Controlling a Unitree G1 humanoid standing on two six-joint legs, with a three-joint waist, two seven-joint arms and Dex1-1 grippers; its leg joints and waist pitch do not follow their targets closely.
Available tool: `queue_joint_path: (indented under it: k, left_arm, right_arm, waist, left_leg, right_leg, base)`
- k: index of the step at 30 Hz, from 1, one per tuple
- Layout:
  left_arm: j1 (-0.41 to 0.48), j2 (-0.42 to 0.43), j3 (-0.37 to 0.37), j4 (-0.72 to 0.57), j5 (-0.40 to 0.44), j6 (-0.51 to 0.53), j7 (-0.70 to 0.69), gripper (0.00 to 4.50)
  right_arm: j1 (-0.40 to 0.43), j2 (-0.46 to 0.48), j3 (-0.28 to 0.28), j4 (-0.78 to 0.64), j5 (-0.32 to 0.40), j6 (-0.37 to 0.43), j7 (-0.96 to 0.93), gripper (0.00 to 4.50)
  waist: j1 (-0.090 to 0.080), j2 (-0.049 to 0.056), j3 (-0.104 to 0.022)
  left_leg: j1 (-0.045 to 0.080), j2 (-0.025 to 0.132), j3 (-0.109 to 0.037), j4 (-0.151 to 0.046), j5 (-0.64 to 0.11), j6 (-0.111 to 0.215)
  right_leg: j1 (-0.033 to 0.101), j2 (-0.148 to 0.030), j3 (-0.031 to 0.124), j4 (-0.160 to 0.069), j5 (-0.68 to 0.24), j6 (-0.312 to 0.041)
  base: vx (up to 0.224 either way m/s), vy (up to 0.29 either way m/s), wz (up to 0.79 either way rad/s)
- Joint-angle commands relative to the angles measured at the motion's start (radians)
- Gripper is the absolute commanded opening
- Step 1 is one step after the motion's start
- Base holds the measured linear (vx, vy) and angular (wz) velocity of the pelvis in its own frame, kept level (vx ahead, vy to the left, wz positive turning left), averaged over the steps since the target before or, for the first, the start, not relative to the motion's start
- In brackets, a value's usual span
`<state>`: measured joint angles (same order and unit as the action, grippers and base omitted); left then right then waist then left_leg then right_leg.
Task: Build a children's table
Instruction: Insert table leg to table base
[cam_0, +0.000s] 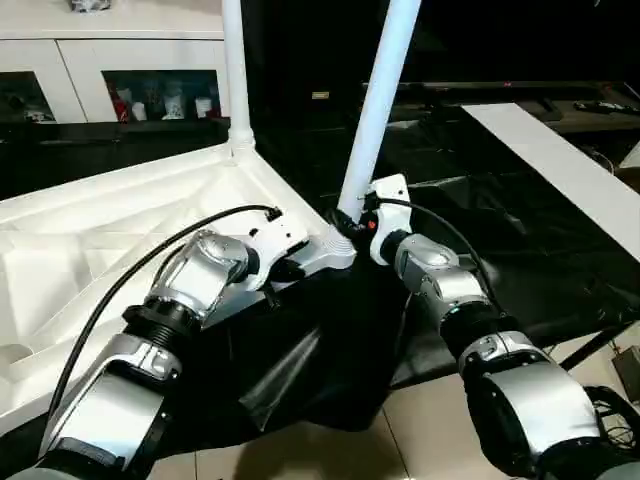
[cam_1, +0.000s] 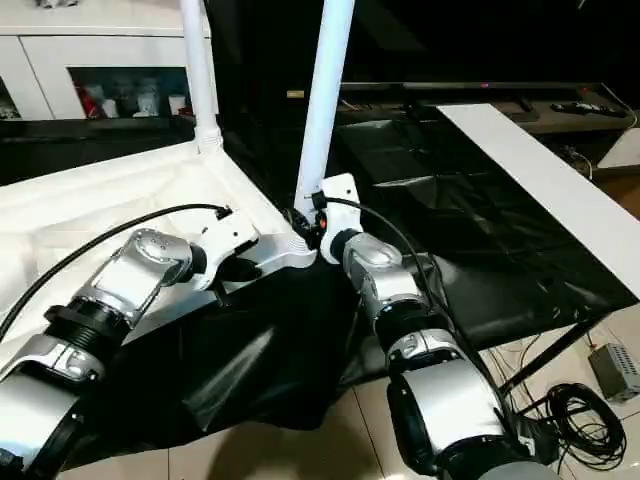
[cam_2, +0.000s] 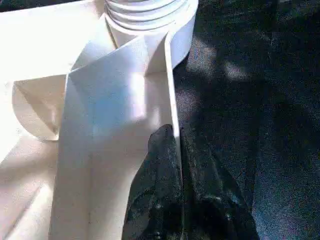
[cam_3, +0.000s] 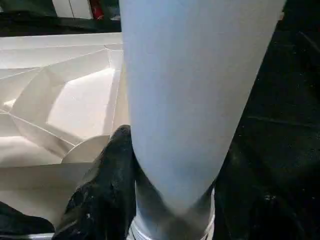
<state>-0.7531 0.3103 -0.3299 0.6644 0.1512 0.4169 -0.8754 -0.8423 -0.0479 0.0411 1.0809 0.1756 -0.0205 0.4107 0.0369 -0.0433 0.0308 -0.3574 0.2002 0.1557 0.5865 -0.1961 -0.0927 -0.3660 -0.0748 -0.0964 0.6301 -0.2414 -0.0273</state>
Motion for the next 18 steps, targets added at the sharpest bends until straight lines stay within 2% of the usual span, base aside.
queue_joint_path:
  k: [1, 3, 5, 6, 8, 9, 11, 12, 13, 14, 17, 18]
  left_arm:
    - [-0.023, -0.01, -0.009, -0.025, -0.006, -0.046, -0.027, 0.0]
    - [-0.026, -0.011, -0.006, -0.022, -0.007, -0.051, -0.025, 0.0]
    - [-0.026, -0.009, -0.005, -0.021, -0.008, -0.055, -0.026, 0.0]
    - [-0.026, -0.008, -0.004, -0.021, -0.009, -0.058, -0.027, 0.0]
    - [-0.025, -0.006, -0.004, -0.022, -0.011, -0.062, -0.029, 0.0]
    - [-0.025, -0.005, -0.003, -0.021, -0.011, -0.062, -0.028, 0.0]
    - [-0.025, -0.005, 0.0, -0.02, -0.012, -0.062, -0.025, 0.0]
    - [-0.025, -0.005, 0.0, -0.02, -0.012, -0.063, -0.025, 0.0]
    - [-0.026, -0.005, 0.001, -0.017, -0.012, -0.064, -0.025, 0.0]
    - [-0.027, -0.005, 0.002, -0.016, -0.013, -0.065, -0.025, 0.0]
    - [-0.028, -0.004, 0.003, -0.013, -0.012, -0.068, -0.024, 0.0]
    - [-0.028, -0.003, 0.003, -0.013, -0.012, -0.069, -0.024, 0.0]
  right_arm:
    - [0.058, -0.021, -0.009, 0.143, -0.043, 0.03, -0.054, 1.84]
    - [0.055, -0.02, -0.014, 0.139, -0.038, 0.018, -0.04, 1.84]
    - [0.051, -0.019, -0.025, 0.133, -0.028, 0.01, -0.025, 2.4]
    - [0.049, -0.019, -0.031, 0.131, -0.023, 0.007, -0.017, 2.4]
    - [0.044, -0.019, -0.039, 0.126, -0.017, -0.005, 0.008, 2.72]
    - [0.041, -0.019, -0.04, 0.122, -0.015, -0.013, 0.022, 2.82]
    - [0.038, -0.018, -0.044, 0.113, -0.007, -0.027, 0.047, 2.99]
    - [0.037, -0.018, -0.046, 0.11, -0.005, -0.031, 0.054, 2.99]
    - [0.034, -0.017, -0.05, 0.101, 0.002, -0.046, 0.071, 3.17]
    - [0.033, -0.018, -0.051, 0.098, 0.003, -0.054, 0.076, 3.27]
    - [0.029, -0.018, -0.055, 0.092, 0.012, -0.077, 0.107, 3.52]
    - [0.03, -0.019, -0.055, 0.088, 0.014, -0.082, 0.121, 3.59]
  waist:
    - [-0.002, 0.027, -0.031]
    - [0.0, 0.026, -0.03]
    - [0.001, 0.028, -0.029]
    - [0.0, 0.027, -0.029]
    - [0.007, 0.027, -0.034]
    - [0.008, 0.022, -0.035]
    - [0.014, 0.027, -0.036]
    - [0.014, 0.027, -0.038]
    - [0.017, 0.028, -0.039]
    - [0.02, 0.026, -0.043]
    - [0.022, 0.026, -0.049]
    - [0.022, 0.026, -0.047]
  left_leg:
    - [0.006, 0.046, -0.007, -0.09, -0.279, -0.008]
    - [0.008, 0.046, -0.006, -0.09, -0.288, -0.009]
    - [0.007, 0.047, -0.005, -0.091, -0.288, -0.008]
    - [0.007, 0.048, -0.005, -0.092, -0.288, -0.008]
    - [0.012, 0.049, 0.002, -0.086, -0.266, -0.002]
    - [0.006, 0.049, 0.005, -0.086, -0.223, 0.007]
    - [0.003, 0.048, 0.009, -0.082, -0.157, 0.025]
    - [0.004, 0.047, 0.01, -0.081, -0.143, 0.03]
    - [0.007, 0.046, 0.013, -0.078, -0.116, 0.042]
    - [0.005, 0.045, 0.014, -0.075, -0.081, 0.053]
    - [-0.001, 0.042, 0.015, -0.065, 0.006, 0.094]
    - [-0.001, 0.042, 0.016, -0.065, -0.005, 0.105]
  right_leg:
    - [0.026, -0.086, 0.07, -0.094, -0.168, -0.216]
    - [0.024, -0.086, 0.071, -0.096, -0.192, -0.211]
    - [0.022, -0.085, 0.072, -0.097, -0.206, -0.205]
    - [0.021, -0.085, 0.072, -0.097, -0.207, -0.204]
    - [0.018, -0.089, 0.075, -0.096, -0.17, -0.218]
    - [0.026, -0.083, 0.073, -0.088, -0.125, -0.222]
    - [0.03, -0.084, 0.072, -0.08, -0.048, -0.231]
    - [0.031, -0.082, 0.072, -0.077, -0.023, -0.235]
    - [0.031, -0.082, 0.072, -0.075, 0.023, -0.243]
    - [0.035, -0.082, 0.071, -0.068, 0.071, -0.25]
    - [0.037, -0.078, 0.069, -0.054, 0.2, -0.269]
    - [0.036, -0.08, 0.068, -0.056, 0.201, -0.273]
  base:
    - [0.0, 0.0, 0.0]
    - [0.0, 0.0, 0.0]
    - [0.0, 0.0, 0.0]
    - [0.0, 0.0, 0.0]
    - [0.0, 0.0, 0.0]
    - [0.0, 0.0, 0.0]
    - [0.0, 0.0, 0.0]
    - [0.0, 0.0, 0.0]
    - [0.0, 0.0, 0.0]
    - [0.0, 0.0, 0.0]
    - [0.0, 0.0, 0.0]
    - [0.0, 0.0, 0.0]
